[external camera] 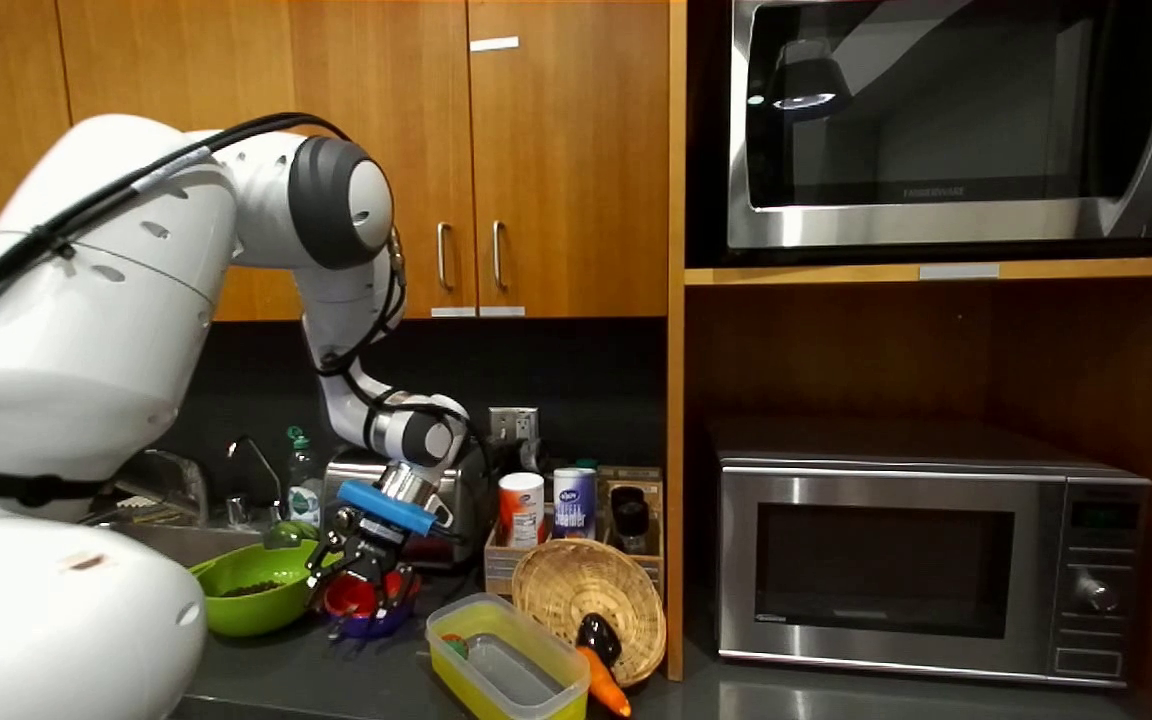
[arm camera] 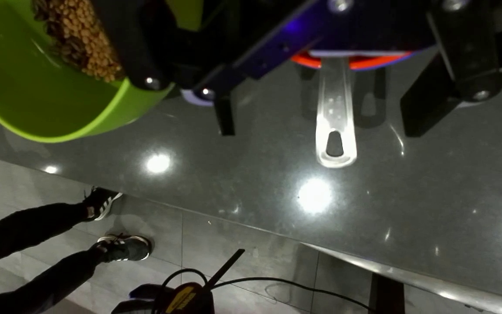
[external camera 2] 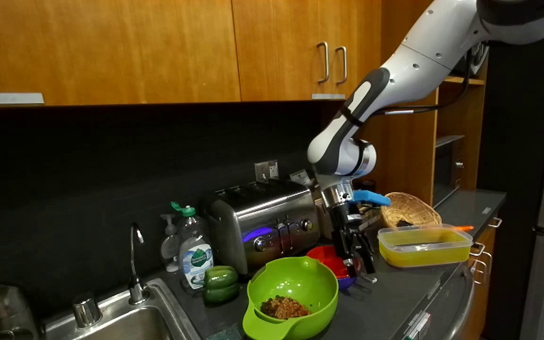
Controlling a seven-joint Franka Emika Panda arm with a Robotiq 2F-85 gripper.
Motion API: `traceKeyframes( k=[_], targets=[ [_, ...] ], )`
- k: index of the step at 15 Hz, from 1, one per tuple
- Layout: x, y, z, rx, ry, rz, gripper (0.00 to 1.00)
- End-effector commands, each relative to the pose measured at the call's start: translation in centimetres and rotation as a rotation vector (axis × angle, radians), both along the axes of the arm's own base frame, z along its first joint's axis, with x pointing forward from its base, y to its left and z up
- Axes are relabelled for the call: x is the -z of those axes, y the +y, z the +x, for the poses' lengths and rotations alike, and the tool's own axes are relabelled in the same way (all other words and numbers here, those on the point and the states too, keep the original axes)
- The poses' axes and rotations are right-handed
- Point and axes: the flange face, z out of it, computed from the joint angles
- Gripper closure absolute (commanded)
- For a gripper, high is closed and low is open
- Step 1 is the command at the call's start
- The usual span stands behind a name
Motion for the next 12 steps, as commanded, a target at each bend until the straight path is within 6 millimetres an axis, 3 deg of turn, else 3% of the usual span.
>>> traceKeyframes(
  k=[1, 3, 9, 12],
  targets=[
    [0.37, 0.21, 0.41, -0.005, 0.03, 0.009, 0.06],
    [0.7, 0.24, 0.46, -0.006, 0.035, 0.008, 0.06],
    [1.04, 0.41, 0.62, -0.002, 0.049, 0.005, 0.56],
    [0.77, 0.36, 0.43, 0.006, 0.048, -0.004, 0.63]
  ],
)
